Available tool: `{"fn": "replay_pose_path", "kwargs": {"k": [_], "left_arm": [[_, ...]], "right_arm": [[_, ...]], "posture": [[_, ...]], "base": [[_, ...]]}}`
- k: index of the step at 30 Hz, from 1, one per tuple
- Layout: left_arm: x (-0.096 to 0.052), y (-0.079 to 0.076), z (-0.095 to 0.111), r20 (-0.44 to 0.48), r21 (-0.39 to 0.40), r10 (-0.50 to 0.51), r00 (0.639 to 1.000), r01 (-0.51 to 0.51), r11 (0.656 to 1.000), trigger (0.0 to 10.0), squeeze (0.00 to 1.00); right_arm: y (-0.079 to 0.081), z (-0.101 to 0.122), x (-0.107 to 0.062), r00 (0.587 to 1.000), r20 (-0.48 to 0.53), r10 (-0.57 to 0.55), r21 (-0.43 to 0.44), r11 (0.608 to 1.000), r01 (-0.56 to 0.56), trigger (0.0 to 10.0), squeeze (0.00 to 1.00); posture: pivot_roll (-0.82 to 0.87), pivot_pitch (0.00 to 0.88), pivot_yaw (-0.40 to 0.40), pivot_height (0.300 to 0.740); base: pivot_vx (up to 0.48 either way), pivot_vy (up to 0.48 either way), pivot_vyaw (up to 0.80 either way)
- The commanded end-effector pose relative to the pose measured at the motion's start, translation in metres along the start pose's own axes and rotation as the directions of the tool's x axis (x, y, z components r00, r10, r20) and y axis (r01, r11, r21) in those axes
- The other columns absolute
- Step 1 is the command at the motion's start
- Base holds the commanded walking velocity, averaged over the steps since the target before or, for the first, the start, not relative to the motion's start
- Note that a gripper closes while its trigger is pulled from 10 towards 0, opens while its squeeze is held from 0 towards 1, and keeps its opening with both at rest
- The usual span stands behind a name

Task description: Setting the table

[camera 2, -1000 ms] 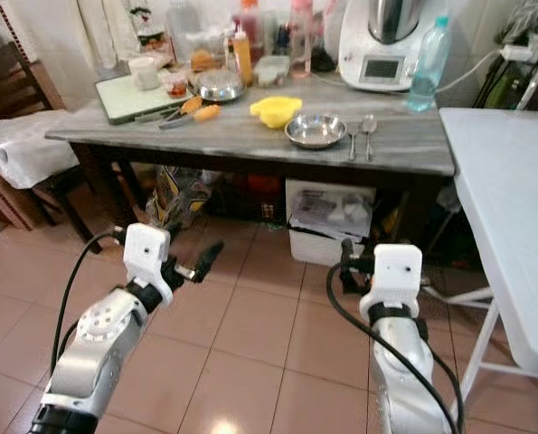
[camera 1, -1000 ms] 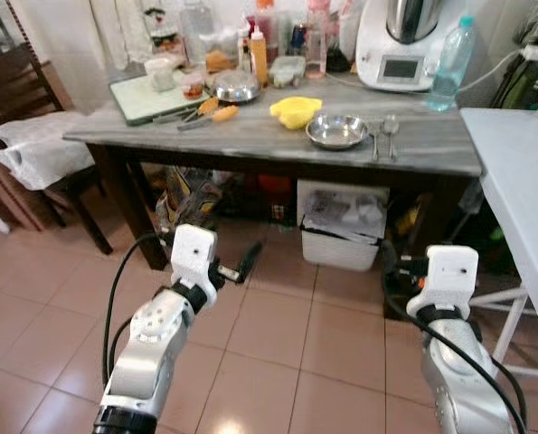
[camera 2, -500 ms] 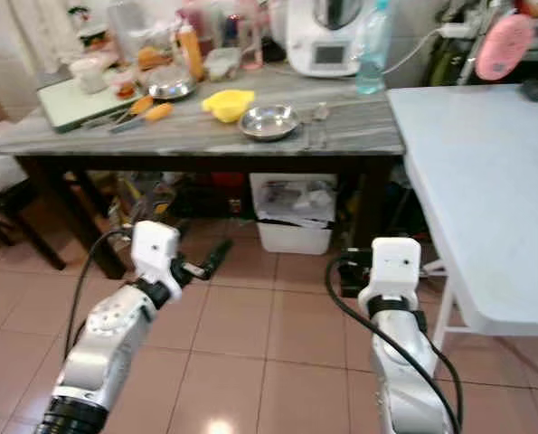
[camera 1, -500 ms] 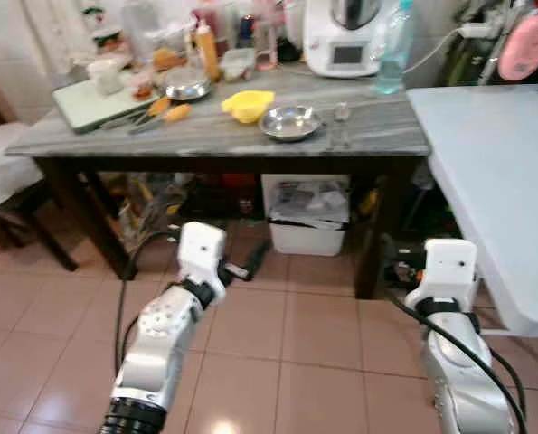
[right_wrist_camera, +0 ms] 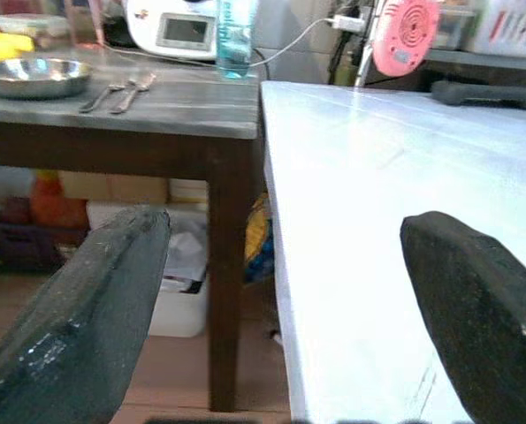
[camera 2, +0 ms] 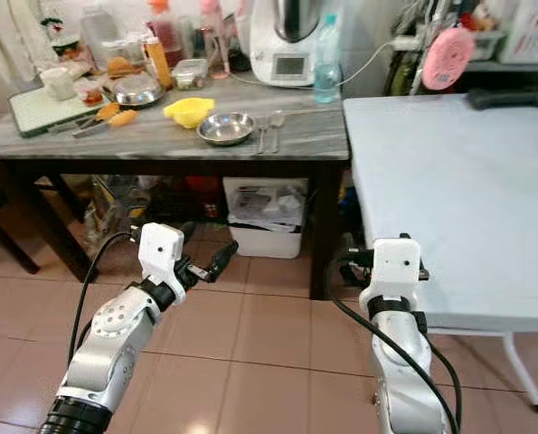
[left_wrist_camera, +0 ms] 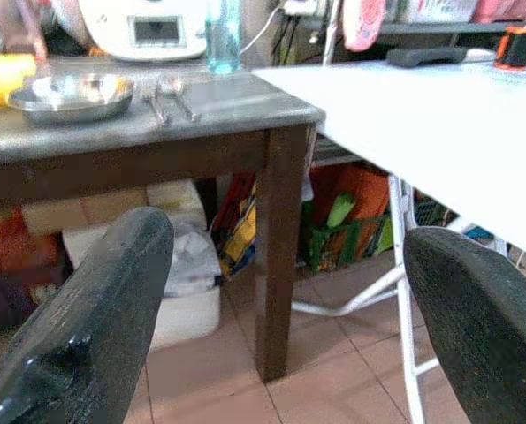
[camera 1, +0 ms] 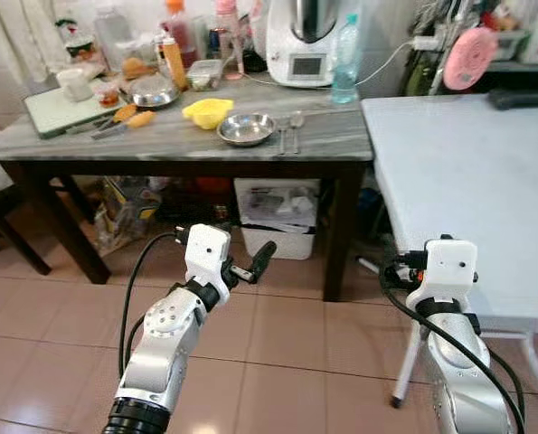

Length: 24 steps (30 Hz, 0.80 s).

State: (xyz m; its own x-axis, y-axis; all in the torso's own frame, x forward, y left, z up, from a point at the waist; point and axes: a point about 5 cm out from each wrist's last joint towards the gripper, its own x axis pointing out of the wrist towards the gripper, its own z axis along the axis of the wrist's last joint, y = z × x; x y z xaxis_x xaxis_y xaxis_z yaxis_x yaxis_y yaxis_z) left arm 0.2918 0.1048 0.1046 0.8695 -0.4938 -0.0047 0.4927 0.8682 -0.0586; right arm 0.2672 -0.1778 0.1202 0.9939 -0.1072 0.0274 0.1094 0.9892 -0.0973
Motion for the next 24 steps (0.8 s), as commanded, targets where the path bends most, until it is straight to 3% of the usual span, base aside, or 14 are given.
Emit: {"fn": "replay_pose_path", "kwargs": {"k": [1,14,24], "left_arm": [[-0.0012,0.0045,0.0016,0.002,0.01,0.009,1.0,-0.009,1.0,10.0,0.0],[0.0014,0.0032,0.0026,0.006,0.007,-0.006,1.0,0.006,1.0,10.0,0.0],[0.0023,0.0026,0.0026,0.006,0.006,-0.011,1.0,0.011,1.0,10.0,0.0]], "right_arm": [[0.0035,0.0048,0.0014,1.0,0.02,0.011,0.004,1.0,-0.011,10.0,0.0],[0.0017,0.0044,0.0015,1.0,0.019,-0.008,0.005,1.0,0.007,10.0,0.0],[0.0013,0.0041,0.0024,1.0,0.018,-0.01,0.006,1.0,0.01,10.0,0.0]], "posture": [[-0.11,0.0,0.081,0.74],[-0.11,0.0,0.087,0.74],[-0.11,0.0,0.089,0.74]], "base": [[0.0,-0.416,0.0],[0.0,-0.48,0.0],[0.0,-0.48,-0.5]]}}
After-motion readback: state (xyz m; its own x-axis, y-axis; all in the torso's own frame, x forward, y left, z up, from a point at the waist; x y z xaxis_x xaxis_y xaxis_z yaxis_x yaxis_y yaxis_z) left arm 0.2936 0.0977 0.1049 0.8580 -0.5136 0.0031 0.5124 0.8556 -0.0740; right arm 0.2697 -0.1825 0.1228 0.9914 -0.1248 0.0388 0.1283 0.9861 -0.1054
